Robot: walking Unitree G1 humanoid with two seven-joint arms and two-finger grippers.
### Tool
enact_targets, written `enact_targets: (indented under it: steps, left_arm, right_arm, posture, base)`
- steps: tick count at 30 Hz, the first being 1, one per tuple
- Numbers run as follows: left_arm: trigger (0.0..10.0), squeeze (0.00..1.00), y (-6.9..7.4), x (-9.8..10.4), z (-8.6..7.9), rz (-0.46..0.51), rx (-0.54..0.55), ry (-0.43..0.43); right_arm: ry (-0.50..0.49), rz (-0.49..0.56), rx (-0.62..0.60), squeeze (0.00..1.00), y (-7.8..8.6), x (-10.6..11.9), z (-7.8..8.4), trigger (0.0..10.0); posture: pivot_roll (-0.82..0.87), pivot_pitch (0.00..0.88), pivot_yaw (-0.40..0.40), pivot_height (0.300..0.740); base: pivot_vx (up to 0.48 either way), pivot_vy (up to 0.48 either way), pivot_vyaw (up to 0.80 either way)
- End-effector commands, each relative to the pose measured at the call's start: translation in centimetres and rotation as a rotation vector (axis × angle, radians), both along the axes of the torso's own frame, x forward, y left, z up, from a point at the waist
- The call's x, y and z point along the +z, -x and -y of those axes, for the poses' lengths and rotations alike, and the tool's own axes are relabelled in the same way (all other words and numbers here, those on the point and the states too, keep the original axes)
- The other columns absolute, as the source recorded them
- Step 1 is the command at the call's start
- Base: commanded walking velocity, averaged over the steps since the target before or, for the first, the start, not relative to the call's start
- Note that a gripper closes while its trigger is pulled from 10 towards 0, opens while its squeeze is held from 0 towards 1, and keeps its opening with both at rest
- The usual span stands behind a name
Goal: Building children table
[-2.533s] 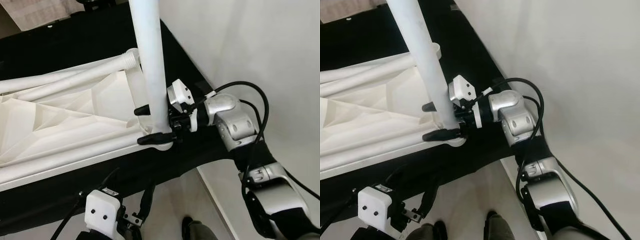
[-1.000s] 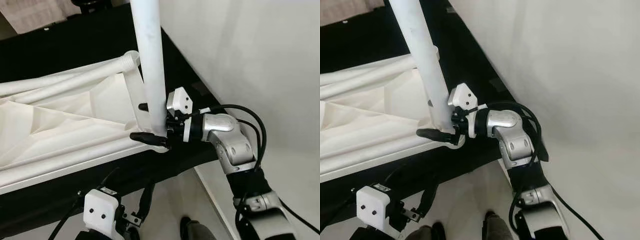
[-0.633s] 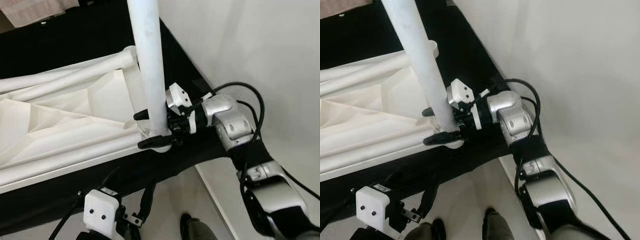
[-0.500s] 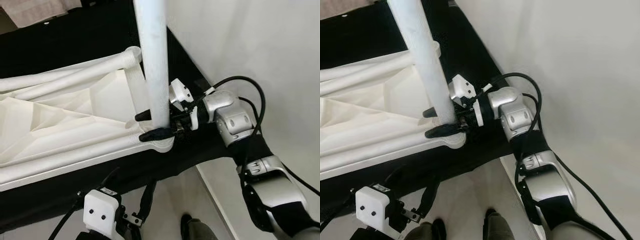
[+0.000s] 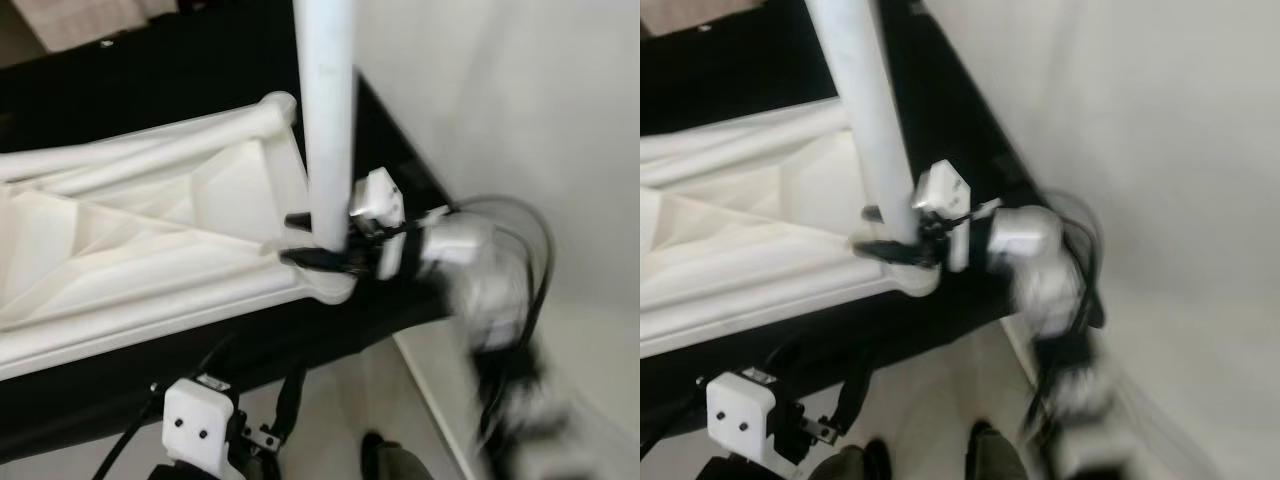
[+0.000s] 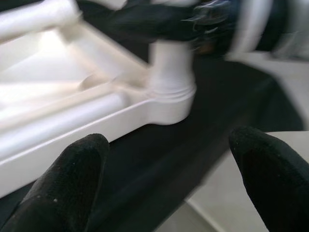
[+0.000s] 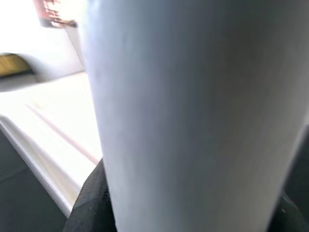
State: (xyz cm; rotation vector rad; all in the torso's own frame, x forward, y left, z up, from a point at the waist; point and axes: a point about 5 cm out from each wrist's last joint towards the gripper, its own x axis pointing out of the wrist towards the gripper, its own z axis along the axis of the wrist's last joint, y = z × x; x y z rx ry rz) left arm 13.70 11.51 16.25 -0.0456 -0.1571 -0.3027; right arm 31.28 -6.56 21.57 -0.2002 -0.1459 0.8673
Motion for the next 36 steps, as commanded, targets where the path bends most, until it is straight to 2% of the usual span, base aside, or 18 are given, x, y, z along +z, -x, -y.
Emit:
enact_targets:
  steps: [1,2,3,8,9,10,13,14,15,16,17,19,21,24,25,26,35,36]
  left_arm:
    - [10.0,0.0,0.4,-0.6,-0.3,-0.039,0.004,-0.016]
    - [10.0,0.0,0.4,-0.6,-0.3,-0.039,0.004,-0.016]
    - [10.0,0.0,0.3,-0.6,-0.4,-0.04,0.001,-0.018]
    - [10.0,0.0,0.0,-0.7,-0.4,-0.04,-0.01,-0.019]
    - [10.0,0.0,-0.1,-0.8,-0.3,-0.038,-0.011,-0.018]
    - [10.0,0.0,-0.1,-0.7,-0.4,-0.035,-0.005,-0.019]
    - [10.0,0.0,-0.1,-0.7,-0.4,-0.033,0.0,-0.019]
    - [10.0,0.0,-0.1,-0.7,-0.4,-0.032,0.004,-0.019]
    - [10.0,0.0,-0.1,-0.7,-0.4,-0.032,0.005,-0.019]
    - [10.0,0.0,-0.1,-0.7,-0.4,-0.032,0.005,-0.019]
    - [10.0,0.0,-0.1,-0.7,-0.4,-0.032,0.001,-0.017]
    - [10.0,0.0,-0.1,-0.7,-0.4,-0.032,0.001,-0.017]
    - [10.0,0.0,0.0,-0.6,-0.3,-0.034,-0.006,-0.014]
    - [10.0,0.0,0.0,-0.6,-0.2,-0.034,-0.008,-0.013]
    - [10.0,0.0,0.0,-0.6,-0.2,-0.035,-0.008,-0.013]
    - [10.0,0.0,0.0,-0.6,-0.2,-0.035,-0.007,-0.013]
    - [10.0,0.0,0.2,-0.5,-0.1,-0.036,-0.005,-0.012]
    - [10.0,0.0,0.2,-0.5,-0.1,-0.036,-0.005,-0.011]
  right_arm:
    - [0.097,-0.236,-0.325,0.0,0.7,-5.3,2.7,0.0]
    - [0.097,-0.236,-0.325,0.0,0.7,-5.3,2.7,0.0]
    - [0.099,-0.264,-0.355,0.0,2.4,-6.3,2.0,0.0]
    - [0.086,-0.249,-0.221,0.0,2.9,-5.8,0.3,0.0]
    - [0.084,-0.227,-0.183,0.0,2.3,-5.1,-0.1,3.5]
    - [0.046,-0.216,-0.117,0.0,1.8,-4.1,-0.4,10.0]
    - [0.025,-0.204,-0.035,0.0,1.5,-3.2,-0.8,10.0]
    - [-0.005,-0.184,0.095,1.0,1.7,-1.9,-1.4,10.0]
    - [-0.024,-0.166,0.243,1.0,2.3,-0.8,-1.9,10.0]
    - [-0.024,-0.166,0.243,1.0,2.3,-0.8,-1.9,10.0]
    - [-0.031,-0.145,0.407,1.0,2.8,0.5,-1.9,10.0]
    - [-0.031,-0.145,0.407,1.0,2.8,0.5,-1.9,10.0]
    - [0.022,-0.077,0.665,1.0,3.4,1.9,-1.6,10.0]
    - [0.081,-0.052,0.764,1.0,3.2,2.2,-1.4,10.0]
    - [0.132,-0.052,0.835,0.71,2.9,2.3,-1.1,10.0]
    - [0.195,-0.052,0.9,0.0,2.4,2.3,-0.8,10.0]
    - [0.212,-0.111,0.964,0.0,-0.2,3.5,-0.6,10.0]
    - [0.204,-0.115,0.97,0.0,-0.3,3.5,-0.6,1.0]
  posture:
    - [0.0,0.302,0.042,0.74]
    - [0.0,0.302,0.042,0.74]
    - [-0.01,0.299,0.064,0.74]
    - [-0.01,0.283,0.057,0.74]
    - [-0.01,0.283,0.052,0.74]
    - [-0.01,0.284,0.051,0.74]
    - [-0.01,0.284,0.051,0.74]
    - [-0.01,0.284,0.051,0.74]
    - [-0.01,0.284,0.052,0.74]
    - [-0.01,0.284,0.052,0.74]
    - [-0.02,0.287,0.049,0.74]
    - [-0.02,0.287,0.049,0.74]
    - [0.0,0.289,0.054,0.74]
    - [0.01,0.289,0.053,0.74]
    - [0.01,0.29,0.052,0.74]
    - [0.01,0.291,0.053,0.74]
    - [0.02,0.299,0.049,0.74]
    - [0.02,0.3,0.049,0.74]
  base:
    - [0.0,0.0,0.0]
    - [0.0,0.0,0.0]
    - [0.0,0.0,0.0]
    - [0.0,0.0,0.0]
    - [0.0,0.0,0.0]
    - [0.0,0.0,0.0]
    - [0.0,0.0,0.0]
    - [0.0,0.0,0.0]
    - [0.0,0.0,0.0]
    - [0.0,0.0,0.0]
    - [0.0,0.0,0.0]
    - [0.0,0.0,0.0]
    - [0.0,0.0,0.0]
    - [0.0,0.0,0.0]
    - [0.0,0.0,0.0]
    - [0.0,0.0,0.0]
    - [0.0,0.0,0.0]
    - [0.0,0.0,0.0]
